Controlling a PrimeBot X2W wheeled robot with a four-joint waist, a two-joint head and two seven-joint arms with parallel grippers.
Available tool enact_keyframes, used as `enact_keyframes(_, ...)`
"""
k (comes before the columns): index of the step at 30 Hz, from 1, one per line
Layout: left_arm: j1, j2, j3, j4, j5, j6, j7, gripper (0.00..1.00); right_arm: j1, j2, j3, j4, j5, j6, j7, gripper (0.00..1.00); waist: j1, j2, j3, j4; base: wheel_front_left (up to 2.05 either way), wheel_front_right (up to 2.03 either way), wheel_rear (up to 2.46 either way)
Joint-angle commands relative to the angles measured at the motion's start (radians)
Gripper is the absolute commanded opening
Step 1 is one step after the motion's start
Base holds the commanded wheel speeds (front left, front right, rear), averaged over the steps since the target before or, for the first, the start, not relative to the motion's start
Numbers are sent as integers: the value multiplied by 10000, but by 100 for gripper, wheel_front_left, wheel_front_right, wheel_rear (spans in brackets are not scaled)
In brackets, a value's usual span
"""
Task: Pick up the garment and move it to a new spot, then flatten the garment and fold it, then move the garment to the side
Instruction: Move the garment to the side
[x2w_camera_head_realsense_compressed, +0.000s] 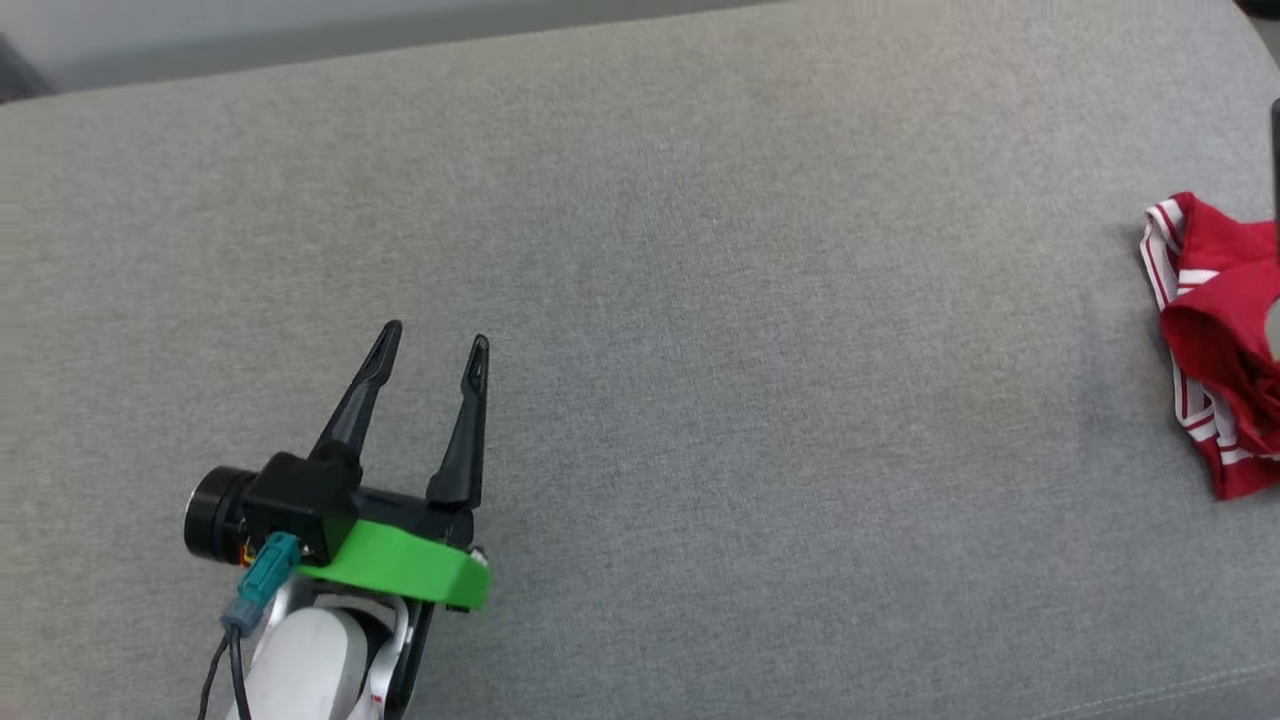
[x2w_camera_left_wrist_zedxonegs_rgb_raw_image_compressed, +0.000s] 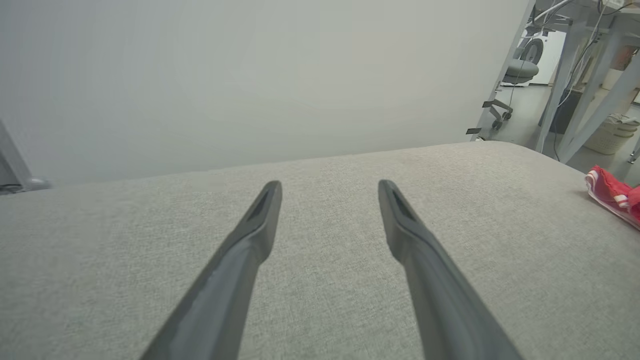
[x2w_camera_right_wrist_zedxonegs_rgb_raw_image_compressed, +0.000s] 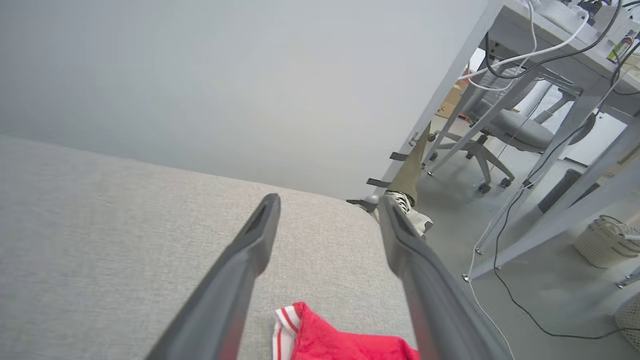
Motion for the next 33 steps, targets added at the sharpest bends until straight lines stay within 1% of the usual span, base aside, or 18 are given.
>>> enact_keyframes(1,265,-103,150,95,-71,4,-56,100,479,281,-71,-559,120,-9,-50,100,1,0,-1322,771,0,0,0)
enact_keyframes(5,668,-334,458,276,25,-67,-57,100,1757,1134,-188,-2023,399,-9,-98,100,1,0,-1735,1082,0,0,0)
enact_keyframes(7,808,-443,591,340,125,-90,-57,100,2322,1517,-243,-2561,456,-9,-212,100,1,0,-1866,1235,0,0,0)
enact_keyframes(11,1037,-645,758,482,343,-227,-58,100,3331,2272,-293,-3155,495,-9,-438,100,1,0,-2091,1507,0,0,0)
enact_keyframes(13,1155,-691,823,547,591,-242,-58,100,3798,2623,-197,-3271,539,-9,-592,100,1,0,-2210,1611,0,0,0)
enact_keyframes(15,1277,-871,953,573,632,-246,-58,100,4213,2919,-115,-3257,620,-9,-838,100,1,0,-2278,1703,0,0,0)
enact_keyframes(22,1589,-1165,1111,836,979,-467,-58,100,5213,3799,-77,-3055,472,-9,-1520,100,1,0,-2452,1905,0,0,0)
enact_keyframes(27,1647,-1315,1295,860,1078,-604,-58,100,5592,4174,-113,-2908,321,-9,-1674,100,1,0,-2515,1955,0,0,0)
enact_keyframes(33,1739,-1446,1387,854,1119,-775,-58,100,5692,4346,-97,-2769,218,-9,-1743,100,1,0,-2584,1961,0,0,0)
